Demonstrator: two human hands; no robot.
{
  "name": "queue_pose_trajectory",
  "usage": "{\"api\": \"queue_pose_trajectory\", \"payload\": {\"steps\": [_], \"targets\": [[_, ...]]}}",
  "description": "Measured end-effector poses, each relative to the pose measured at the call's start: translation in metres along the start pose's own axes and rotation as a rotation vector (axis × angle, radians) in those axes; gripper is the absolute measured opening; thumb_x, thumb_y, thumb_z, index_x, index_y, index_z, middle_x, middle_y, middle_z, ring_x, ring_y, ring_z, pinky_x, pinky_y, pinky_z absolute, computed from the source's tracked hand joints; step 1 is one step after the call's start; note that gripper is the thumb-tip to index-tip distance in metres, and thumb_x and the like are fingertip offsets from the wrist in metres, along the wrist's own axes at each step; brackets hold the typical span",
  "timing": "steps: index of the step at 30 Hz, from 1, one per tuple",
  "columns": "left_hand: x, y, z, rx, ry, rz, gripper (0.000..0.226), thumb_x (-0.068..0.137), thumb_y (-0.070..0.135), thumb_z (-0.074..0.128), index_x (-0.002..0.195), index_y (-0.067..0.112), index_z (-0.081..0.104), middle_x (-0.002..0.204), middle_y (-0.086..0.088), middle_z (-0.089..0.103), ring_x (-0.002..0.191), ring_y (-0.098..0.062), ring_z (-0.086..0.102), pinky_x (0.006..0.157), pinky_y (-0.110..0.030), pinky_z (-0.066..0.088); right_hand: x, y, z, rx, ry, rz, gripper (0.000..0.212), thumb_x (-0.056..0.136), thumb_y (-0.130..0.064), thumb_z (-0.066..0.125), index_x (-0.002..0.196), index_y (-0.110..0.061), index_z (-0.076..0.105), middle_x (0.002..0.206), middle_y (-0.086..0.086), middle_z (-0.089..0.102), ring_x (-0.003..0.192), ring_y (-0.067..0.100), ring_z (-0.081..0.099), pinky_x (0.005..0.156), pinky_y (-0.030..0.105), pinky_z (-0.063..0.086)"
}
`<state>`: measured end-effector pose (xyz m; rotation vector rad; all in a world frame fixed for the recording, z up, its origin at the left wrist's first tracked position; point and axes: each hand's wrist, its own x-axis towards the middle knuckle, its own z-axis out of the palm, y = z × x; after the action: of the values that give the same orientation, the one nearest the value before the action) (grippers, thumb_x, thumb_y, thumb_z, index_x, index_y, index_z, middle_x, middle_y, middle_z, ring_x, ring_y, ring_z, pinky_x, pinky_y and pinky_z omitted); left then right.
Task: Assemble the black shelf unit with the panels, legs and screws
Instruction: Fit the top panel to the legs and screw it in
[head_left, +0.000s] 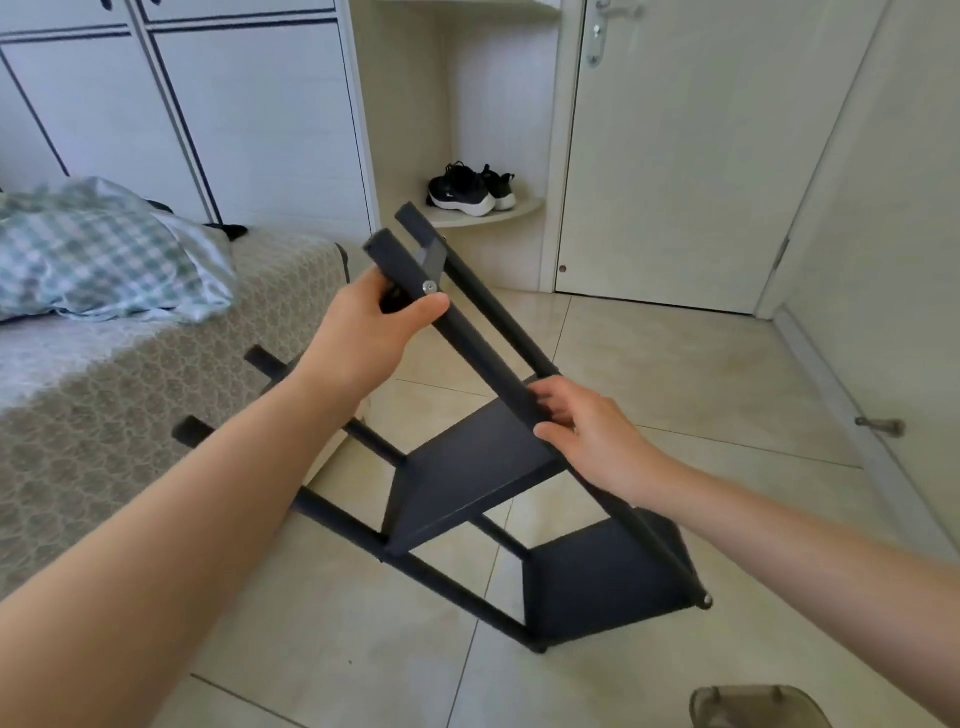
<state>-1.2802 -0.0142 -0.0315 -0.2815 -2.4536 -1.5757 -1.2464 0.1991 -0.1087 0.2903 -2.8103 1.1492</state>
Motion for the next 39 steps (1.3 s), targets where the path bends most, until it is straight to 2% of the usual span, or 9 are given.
{"api": "queue_pose_trajectory", "payload": {"steps": [7,11,14,17,22,25,30,35,39], "targets": [[-0.007,0.032,0.005,0.148,-0.058,0.151,0.031,0.09,0.025,0.072,0.118,0.026,0.06,0.101,0.027,0.06,0.084,0.02,0.055,0.066,0.002,0.041,-0.024,-0.009,0.013,0.302,-0.036,0.145,0.031,0.094,-0.009,0.06,0.121,-0.024,0.052,0.119,-0.006,0.06,0.109,0.013,0.061,0.089,0.031,0.056],[-0.028,0.037,0.013,0.144,0.005,0.184,0.052,0.084,0.021,0.078,0.13,0.024,0.055,0.126,0.012,0.061,0.115,-0.001,0.053,0.094,-0.015,0.04,-0.043,-0.012,0.024,0.452,-0.058,0.264,0.029,0.09,-0.009,0.066,0.11,-0.027,0.054,0.108,-0.006,0.063,0.099,0.011,0.064,0.074,0.025,0.056],[-0.048,0.035,0.013,0.118,-0.033,0.199,0.055,0.084,0.02,0.079,0.125,0.036,0.047,0.124,0.015,0.062,0.12,-0.002,0.054,0.103,-0.022,0.041,-0.058,-0.012,0.033,0.508,-0.09,0.332,0.028,0.088,-0.011,0.069,0.105,-0.027,0.055,0.103,-0.004,0.067,0.093,0.014,0.068,0.073,0.031,0.059],[-0.067,0.03,0.013,0.115,-0.077,0.236,0.054,0.086,0.02,0.076,0.123,0.043,0.043,0.113,0.028,0.057,0.111,0.014,0.051,0.09,-0.001,0.031,-0.071,-0.012,0.041,0.532,-0.157,0.36,0.03,0.086,-0.011,0.072,0.105,-0.025,0.055,0.102,-0.005,0.069,0.091,0.015,0.069,0.076,0.036,0.06],[-0.087,0.015,0.013,0.156,-0.128,0.322,0.057,0.088,0.021,0.074,0.135,0.035,0.045,0.132,0.014,0.061,0.124,0.007,0.05,0.094,0.0,0.031,-0.082,-0.009,0.054,0.53,-0.225,0.367,0.032,0.084,-0.01,0.074,0.107,-0.022,0.055,0.106,-0.002,0.07,0.097,0.017,0.069,0.083,0.041,0.059],[-0.098,0.006,0.012,0.171,-0.154,0.341,0.061,0.088,0.018,0.074,0.139,0.029,0.044,0.135,0.009,0.061,0.129,0.003,0.05,0.104,-0.013,0.035,-0.083,-0.007,0.064,0.524,-0.22,0.396,0.032,0.083,-0.009,0.074,0.106,-0.02,0.055,0.105,0.0,0.07,0.097,0.017,0.069,0.088,0.044,0.058],[-0.104,-0.006,0.014,0.209,-0.145,0.339,0.06,0.088,0.016,0.073,0.139,0.027,0.043,0.135,0.008,0.06,0.129,-0.002,0.051,0.089,0.003,0.033,-0.08,-0.005,0.072,0.488,-0.218,0.412,0.027,0.085,-0.012,0.073,0.102,-0.021,0.054,0.103,-0.002,0.07,0.098,0.017,0.068,0.09,0.041,0.057],[-0.107,-0.009,0.016,0.218,-0.148,0.346,0.061,0.088,0.018,0.074,0.139,0.03,0.043,0.133,0.01,0.061,0.128,-0.001,0.05,0.103,-0.017,0.034,-0.079,-0.002,0.072,0.473,-0.231,0.41,0.024,0.087,-0.013,0.072,0.102,-0.021,0.055,0.103,-0.002,0.07,0.1,0.015,0.067,0.09,0.038,0.057],[-0.11,-0.009,0.016,0.222,-0.114,0.349,0.055,0.087,0.018,0.075,0.132,0.034,0.047,0.123,0.027,0.057,0.116,0.017,0.049,0.093,0.003,0.029,-0.078,-0.001,0.061,0.439,-0.277,0.382,0.022,0.088,-0.013,0.07,0.107,-0.021,0.06,0.104,-0.003,0.07,0.099,0.012,0.067,0.088,0.032,0.058]]}}
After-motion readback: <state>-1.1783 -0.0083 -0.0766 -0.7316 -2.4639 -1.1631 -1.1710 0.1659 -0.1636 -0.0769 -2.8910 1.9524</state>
